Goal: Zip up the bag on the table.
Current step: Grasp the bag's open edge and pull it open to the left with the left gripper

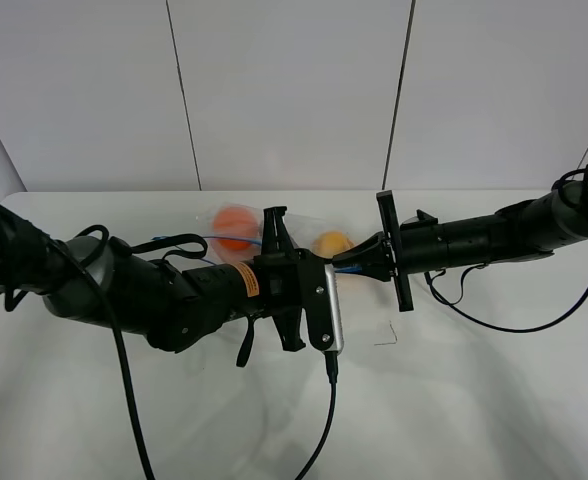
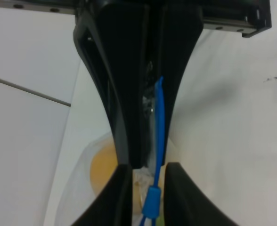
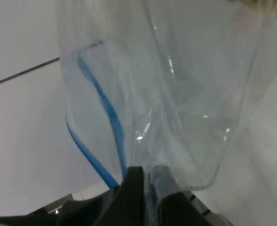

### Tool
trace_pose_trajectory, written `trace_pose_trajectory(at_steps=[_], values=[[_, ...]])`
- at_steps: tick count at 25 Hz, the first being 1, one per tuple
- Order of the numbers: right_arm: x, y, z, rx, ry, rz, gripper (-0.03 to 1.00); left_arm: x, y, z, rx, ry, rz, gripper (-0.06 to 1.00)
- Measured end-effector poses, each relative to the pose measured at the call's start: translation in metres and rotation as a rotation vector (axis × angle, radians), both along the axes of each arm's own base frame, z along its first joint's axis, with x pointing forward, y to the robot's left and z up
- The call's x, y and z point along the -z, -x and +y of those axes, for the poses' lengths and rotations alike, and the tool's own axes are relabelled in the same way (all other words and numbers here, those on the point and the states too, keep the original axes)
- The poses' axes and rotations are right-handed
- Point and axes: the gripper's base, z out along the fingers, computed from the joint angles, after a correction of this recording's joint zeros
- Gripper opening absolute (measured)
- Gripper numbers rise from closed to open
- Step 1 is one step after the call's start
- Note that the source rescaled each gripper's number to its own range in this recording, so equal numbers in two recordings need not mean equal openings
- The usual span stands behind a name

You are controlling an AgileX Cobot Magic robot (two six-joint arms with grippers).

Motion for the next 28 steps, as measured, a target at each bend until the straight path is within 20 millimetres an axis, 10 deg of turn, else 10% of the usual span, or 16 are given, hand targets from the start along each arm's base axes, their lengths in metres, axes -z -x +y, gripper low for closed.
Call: trace_pose_trajectory(at_steps=[9,28], values=[[-0.0001,-0.0001,0.0000,0.001,-0.001,0.000,0.00,0.0000,0.0000,0.0000,0.000,0.000,0.000,0.00],[-0.0005,-0.0007,0.0001,0.009,-0.006,0.000,0.00,0.0000,-0.0019,0.0020,0.013,-0.032,-0.032,0.00]])
